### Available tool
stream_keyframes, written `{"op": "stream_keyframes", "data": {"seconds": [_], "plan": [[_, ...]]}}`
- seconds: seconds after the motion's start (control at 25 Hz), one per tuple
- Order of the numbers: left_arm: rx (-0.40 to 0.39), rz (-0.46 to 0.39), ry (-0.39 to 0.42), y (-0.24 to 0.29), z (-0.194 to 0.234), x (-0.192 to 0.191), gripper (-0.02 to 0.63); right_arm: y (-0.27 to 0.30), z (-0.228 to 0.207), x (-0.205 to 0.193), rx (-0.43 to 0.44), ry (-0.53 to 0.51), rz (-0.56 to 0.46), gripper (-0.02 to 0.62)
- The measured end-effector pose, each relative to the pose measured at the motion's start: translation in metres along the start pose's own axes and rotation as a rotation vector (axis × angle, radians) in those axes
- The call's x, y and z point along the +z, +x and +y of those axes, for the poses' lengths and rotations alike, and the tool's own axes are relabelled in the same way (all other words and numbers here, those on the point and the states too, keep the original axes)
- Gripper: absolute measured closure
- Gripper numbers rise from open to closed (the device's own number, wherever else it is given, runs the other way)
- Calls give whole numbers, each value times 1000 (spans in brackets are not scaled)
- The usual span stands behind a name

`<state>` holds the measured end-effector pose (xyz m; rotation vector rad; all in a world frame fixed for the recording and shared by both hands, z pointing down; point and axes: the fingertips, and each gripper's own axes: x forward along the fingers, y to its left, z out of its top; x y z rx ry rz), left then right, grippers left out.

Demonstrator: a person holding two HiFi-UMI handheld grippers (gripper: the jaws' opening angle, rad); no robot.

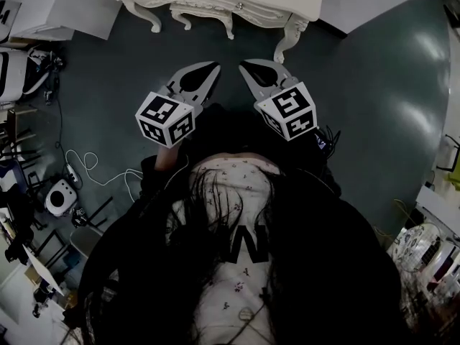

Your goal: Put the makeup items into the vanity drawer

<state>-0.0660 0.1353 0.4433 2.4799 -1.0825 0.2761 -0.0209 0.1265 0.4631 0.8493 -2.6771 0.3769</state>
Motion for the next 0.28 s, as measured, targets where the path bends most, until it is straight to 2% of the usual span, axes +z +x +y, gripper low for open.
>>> {"op": "stream_keyframes", "data": {"seconds": [0.28], "plan": [[9, -3, -4, -7, 5, 5, 606, 5, 3, 6, 6, -21, 14, 586]]}}
